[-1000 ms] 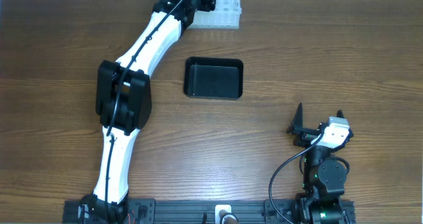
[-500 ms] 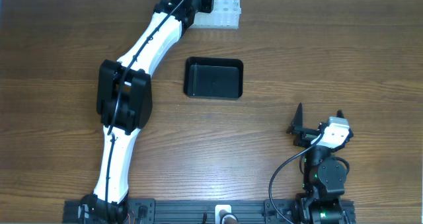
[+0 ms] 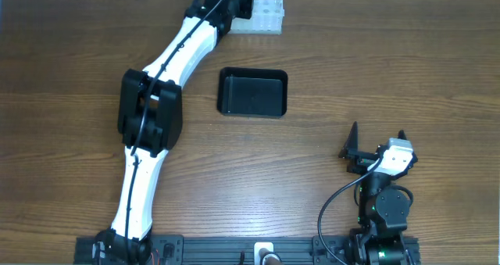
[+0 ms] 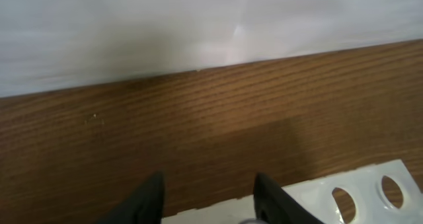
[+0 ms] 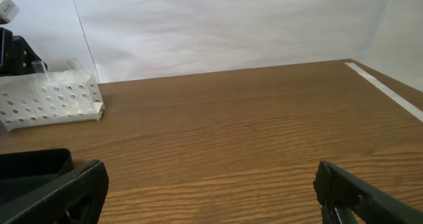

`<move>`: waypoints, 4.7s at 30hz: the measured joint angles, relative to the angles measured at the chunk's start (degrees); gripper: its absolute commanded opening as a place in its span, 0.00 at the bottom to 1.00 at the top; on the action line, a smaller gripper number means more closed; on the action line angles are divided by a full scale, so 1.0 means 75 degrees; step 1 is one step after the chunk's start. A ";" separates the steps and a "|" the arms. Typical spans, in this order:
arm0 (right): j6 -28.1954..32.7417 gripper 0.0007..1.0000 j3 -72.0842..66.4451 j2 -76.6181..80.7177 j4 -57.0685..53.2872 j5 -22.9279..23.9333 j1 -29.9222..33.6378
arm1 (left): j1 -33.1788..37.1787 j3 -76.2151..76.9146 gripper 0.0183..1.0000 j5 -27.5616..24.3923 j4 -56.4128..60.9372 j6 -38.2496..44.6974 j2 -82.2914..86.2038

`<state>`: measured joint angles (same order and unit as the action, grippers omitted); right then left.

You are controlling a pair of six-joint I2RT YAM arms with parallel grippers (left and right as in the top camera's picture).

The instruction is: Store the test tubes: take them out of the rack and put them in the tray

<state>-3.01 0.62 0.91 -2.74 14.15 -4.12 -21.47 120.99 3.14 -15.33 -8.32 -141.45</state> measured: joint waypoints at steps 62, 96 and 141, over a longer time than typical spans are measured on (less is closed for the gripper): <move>-0.0003 0.99 0.0000 0.0000 -0.0003 0.0000 0.0000 | -0.0073 -0.0015 0.09 -0.0251 -0.0962 0.0128 0.3719; 0.0003 0.99 0.0000 0.0000 0.0000 0.0000 0.0000 | -0.1236 -0.0003 0.08 0.0871 -0.6668 -0.3072 0.1215; -0.0003 0.99 0.0000 0.0000 0.0000 0.0000 0.0000 | -0.1236 -0.0003 0.17 0.0548 -0.6685 -0.3072 0.0469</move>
<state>-3.03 0.62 0.91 -2.74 14.15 -4.12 -30.74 120.97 7.25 -65.47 -31.35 -137.93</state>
